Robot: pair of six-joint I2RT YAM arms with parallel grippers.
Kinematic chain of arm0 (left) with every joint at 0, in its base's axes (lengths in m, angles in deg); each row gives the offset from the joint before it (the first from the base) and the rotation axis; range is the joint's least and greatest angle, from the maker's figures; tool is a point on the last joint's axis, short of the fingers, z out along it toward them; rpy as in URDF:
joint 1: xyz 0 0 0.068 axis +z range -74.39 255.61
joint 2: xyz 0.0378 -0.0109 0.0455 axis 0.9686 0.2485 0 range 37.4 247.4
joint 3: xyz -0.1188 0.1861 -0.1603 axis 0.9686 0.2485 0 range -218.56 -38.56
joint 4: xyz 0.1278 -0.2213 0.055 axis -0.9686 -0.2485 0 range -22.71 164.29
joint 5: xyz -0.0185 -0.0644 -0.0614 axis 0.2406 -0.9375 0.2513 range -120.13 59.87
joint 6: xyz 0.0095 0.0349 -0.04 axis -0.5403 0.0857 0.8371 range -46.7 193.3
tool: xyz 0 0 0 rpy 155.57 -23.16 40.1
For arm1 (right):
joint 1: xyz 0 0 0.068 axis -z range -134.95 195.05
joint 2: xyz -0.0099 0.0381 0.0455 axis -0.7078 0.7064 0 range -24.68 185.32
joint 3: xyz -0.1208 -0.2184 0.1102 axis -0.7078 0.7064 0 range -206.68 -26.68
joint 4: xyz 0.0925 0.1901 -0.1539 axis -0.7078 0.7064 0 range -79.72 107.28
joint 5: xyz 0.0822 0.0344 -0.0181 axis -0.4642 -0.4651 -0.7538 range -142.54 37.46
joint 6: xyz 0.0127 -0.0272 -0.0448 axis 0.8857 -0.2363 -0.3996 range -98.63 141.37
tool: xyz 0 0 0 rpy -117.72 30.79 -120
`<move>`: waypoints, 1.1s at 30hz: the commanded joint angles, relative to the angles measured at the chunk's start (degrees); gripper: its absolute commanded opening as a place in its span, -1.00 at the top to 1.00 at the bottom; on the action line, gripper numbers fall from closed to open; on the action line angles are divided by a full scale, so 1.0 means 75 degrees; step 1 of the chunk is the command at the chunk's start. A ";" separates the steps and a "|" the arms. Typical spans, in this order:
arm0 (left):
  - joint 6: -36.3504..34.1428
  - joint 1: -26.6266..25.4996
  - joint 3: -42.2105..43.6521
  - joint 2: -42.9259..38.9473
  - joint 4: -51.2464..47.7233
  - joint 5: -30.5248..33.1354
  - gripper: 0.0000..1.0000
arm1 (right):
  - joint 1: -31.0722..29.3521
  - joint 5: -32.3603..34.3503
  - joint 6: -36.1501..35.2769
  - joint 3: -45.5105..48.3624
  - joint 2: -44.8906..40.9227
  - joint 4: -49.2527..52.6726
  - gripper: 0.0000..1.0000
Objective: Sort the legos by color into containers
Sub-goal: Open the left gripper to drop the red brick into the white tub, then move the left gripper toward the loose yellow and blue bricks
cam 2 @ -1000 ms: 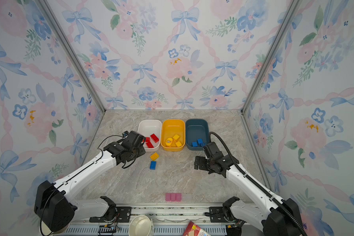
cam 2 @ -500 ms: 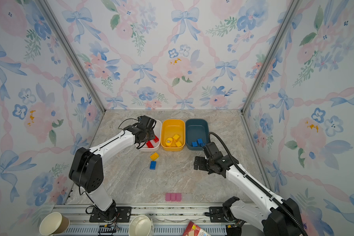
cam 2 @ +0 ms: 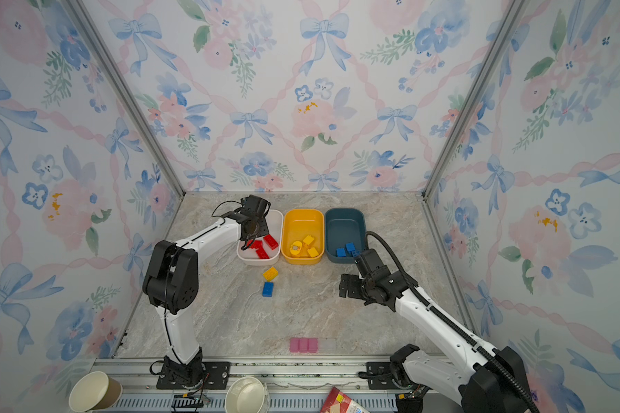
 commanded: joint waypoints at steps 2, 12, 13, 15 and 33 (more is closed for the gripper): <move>-0.0143 0.0001 -0.0063 0.0069 0.0075 -0.0044 -0.24 | -0.0108 -0.0013 0.0081 -0.0218 -0.0026 0.0138 -0.94; -0.0014 -0.0007 0.0463 -0.0521 0.0165 -0.0230 -0.50 | -0.0208 0.0036 0.0149 -0.0223 -0.0015 0.0133 -0.94; 0.0009 -0.0016 0.0528 -0.0612 0.0170 -0.0252 -0.50 | -0.0220 0.0045 0.0146 -0.0232 -0.0010 0.0128 -0.94; 0.0042 -0.0026 0.0662 -0.0825 0.0171 -0.0325 -0.53 | -0.0246 0.0047 0.0163 -0.0242 0.0011 0.0116 -0.94; 0.0441 -0.0807 0.3033 -0.3697 0.0112 -0.0764 -0.70 | -0.0455 0.0146 0.0163 -0.0412 0.0165 0.0103 -0.94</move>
